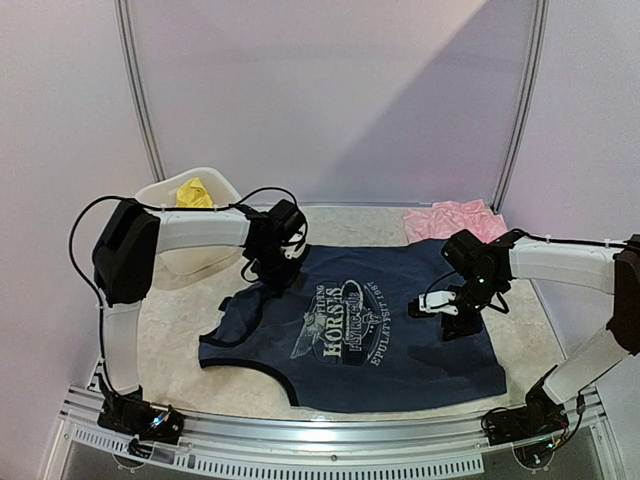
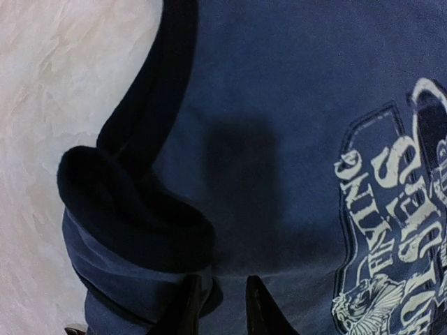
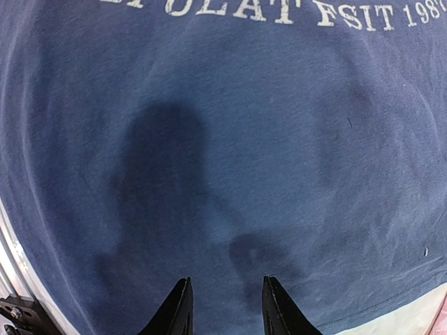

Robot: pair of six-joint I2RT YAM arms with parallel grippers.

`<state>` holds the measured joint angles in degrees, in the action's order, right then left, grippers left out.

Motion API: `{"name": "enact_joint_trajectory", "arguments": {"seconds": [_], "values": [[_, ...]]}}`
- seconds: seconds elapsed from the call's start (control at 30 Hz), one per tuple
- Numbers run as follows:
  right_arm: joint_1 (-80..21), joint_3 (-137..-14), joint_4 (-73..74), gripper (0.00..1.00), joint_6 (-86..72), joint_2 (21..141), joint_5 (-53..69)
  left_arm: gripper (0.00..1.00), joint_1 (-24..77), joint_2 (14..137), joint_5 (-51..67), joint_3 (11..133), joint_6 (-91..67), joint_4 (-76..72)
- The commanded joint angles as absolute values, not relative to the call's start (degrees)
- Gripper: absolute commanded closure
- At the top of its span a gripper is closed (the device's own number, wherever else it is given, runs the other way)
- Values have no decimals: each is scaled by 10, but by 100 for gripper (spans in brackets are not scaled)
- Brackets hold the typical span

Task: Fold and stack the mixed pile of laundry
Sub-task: Smooth out the flattened tank top at the center of the board.

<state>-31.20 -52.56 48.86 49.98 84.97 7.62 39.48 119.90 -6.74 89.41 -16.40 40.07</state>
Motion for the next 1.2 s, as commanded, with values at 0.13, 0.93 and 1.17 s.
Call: {"name": "enact_joint_trajectory", "arguments": {"seconds": [0.13, 0.93, 1.17], "values": [[-308, -534, 475, 65, 483, 863, 89, 69, 348, 1093, -55, 911, -157, 422], [-308, -498, 466, 65, 470, 842, 98, 69, 257, 1135, -113, 802, -230, 352], [-254, -510, 431, 67, 458, 897, 88, 64, 257, 1082, -147, 772, -216, 368]]}}
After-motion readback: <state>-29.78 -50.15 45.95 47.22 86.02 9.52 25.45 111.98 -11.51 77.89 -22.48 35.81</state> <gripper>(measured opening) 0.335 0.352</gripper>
